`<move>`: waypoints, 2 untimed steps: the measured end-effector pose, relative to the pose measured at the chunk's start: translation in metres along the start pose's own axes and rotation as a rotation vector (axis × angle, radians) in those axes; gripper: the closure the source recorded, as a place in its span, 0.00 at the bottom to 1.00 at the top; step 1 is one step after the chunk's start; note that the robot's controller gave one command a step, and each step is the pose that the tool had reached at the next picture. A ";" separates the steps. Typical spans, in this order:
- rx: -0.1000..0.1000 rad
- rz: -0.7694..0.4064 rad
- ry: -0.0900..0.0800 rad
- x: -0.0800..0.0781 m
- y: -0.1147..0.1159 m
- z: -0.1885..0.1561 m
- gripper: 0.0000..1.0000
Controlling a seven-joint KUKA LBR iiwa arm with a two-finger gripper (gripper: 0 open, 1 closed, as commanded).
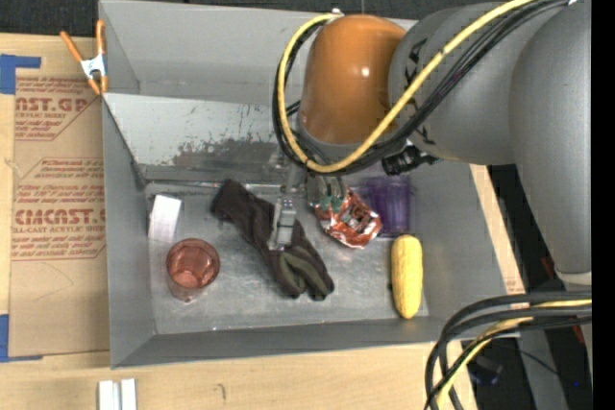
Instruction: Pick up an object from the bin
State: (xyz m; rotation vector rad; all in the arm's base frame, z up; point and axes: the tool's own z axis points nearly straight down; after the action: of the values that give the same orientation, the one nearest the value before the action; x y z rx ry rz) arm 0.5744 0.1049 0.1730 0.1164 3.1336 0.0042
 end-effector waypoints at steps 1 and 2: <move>0.003 0.171 0.008 0.016 0.005 0.026 0.00; 0.003 0.114 0.003 0.014 0.010 0.058 0.00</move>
Offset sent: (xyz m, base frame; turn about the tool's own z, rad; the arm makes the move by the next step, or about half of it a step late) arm -0.0133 0.0110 -0.0614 0.1123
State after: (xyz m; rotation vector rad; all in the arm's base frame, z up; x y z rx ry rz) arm 0.5614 0.1157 0.1149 0.2952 3.1256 -0.0003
